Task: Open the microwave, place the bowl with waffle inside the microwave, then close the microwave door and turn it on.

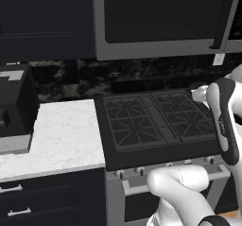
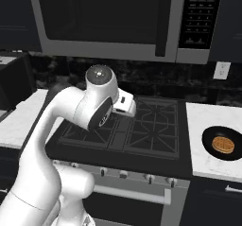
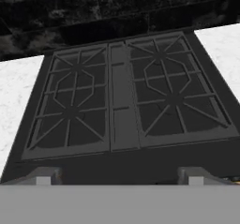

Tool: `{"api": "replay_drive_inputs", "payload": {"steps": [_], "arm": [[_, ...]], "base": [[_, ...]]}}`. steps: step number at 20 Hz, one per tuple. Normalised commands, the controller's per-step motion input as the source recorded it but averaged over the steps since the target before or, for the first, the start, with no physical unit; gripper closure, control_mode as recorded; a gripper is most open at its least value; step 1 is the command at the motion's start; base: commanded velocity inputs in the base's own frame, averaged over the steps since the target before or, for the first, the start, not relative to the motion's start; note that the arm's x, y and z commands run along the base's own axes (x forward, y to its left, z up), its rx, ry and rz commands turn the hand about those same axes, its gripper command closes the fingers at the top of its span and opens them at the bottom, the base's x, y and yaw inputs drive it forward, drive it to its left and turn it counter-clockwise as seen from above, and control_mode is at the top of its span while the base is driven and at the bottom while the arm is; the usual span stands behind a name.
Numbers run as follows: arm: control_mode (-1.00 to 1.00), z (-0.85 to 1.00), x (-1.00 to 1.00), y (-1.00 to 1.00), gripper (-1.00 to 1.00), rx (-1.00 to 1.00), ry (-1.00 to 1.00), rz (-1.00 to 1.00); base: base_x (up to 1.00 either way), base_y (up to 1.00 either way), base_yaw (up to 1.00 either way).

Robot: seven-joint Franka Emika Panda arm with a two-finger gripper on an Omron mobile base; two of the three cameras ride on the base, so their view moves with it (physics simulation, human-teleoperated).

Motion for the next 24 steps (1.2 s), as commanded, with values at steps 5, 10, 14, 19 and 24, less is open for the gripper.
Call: {"api": "replay_drive_inputs", "payload": {"steps": [5,10,14,19,24], "arm": [[-1.00,0.25,-0.10,-0.52,-1.00,0.01,-0.18,0.00],[-1.00,0.89,0.04,-0.76,-1.00,-0.03,-0.17,0.00],[-1.00,1.00,0.36,-0.59,-1.00,-0.10,-0.13,0.00],[-1.00,0.96,0.75,-0.34,-1.00,-0.10,-0.03,0.00],[-1.00,0.13,0.38,-0.06,-1.00,0.00,0.04,0.04]], "base": [[0.00,0.00,0.00],[0.00,0.00,0.00],[0.00,0.00,0.00],[0.00,0.00,0.00],[0.00,0.00,0.00]]}}
